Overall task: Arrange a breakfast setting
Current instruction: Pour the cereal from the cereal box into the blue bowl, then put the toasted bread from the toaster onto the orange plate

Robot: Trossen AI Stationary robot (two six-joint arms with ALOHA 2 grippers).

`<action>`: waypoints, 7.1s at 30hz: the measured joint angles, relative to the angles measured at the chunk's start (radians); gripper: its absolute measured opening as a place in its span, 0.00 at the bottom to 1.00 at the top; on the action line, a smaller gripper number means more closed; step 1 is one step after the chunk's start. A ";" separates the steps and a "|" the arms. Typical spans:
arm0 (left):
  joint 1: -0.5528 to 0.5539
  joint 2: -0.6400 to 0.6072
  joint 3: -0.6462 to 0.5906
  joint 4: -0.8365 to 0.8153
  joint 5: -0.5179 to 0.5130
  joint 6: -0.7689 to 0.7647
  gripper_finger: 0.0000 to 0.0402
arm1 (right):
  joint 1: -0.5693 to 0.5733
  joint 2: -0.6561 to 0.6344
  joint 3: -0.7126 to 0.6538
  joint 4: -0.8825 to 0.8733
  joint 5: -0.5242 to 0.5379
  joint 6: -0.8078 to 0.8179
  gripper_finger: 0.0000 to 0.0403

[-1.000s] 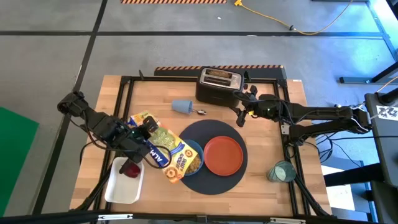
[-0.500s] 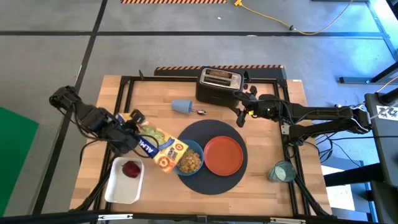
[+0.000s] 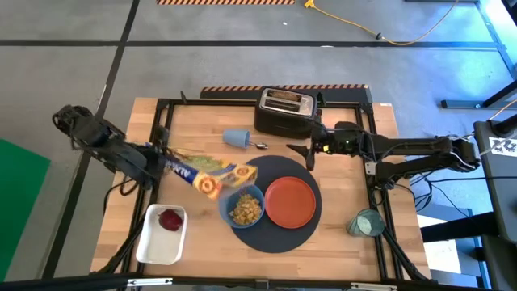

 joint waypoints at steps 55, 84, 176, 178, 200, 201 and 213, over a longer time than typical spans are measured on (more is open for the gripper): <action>0.180 -0.275 -0.763 1.558 -0.142 -0.015 0.16 | -0.035 0.494 0.495 0.261 -0.453 -0.016 0.49; 0.265 -0.240 -0.721 1.732 -0.103 0.139 0.54 | -0.034 0.494 0.495 -0.010 -0.368 -0.274 0.05; 0.809 -0.521 -0.860 1.827 -0.230 0.575 0.76 | 0.195 0.275 0.341 -0.126 0.178 -0.150 0.59; 0.798 -0.521 -0.836 1.776 -0.224 0.574 0.76 | 0.195 0.275 0.341 -0.126 0.178 -0.150 0.59; 0.789 -0.427 -0.802 1.643 -0.372 0.577 0.76 | 0.195 0.275 0.342 -0.125 0.178 -0.137 0.59; 0.789 -0.427 -0.802 1.646 -0.351 0.560 0.76 | 0.195 0.275 0.342 -0.125 0.178 -0.137 0.59; 0.747 -0.324 -0.732 1.567 -0.114 0.436 0.76 | 0.169 0.245 0.343 -0.128 0.223 -0.189 0.59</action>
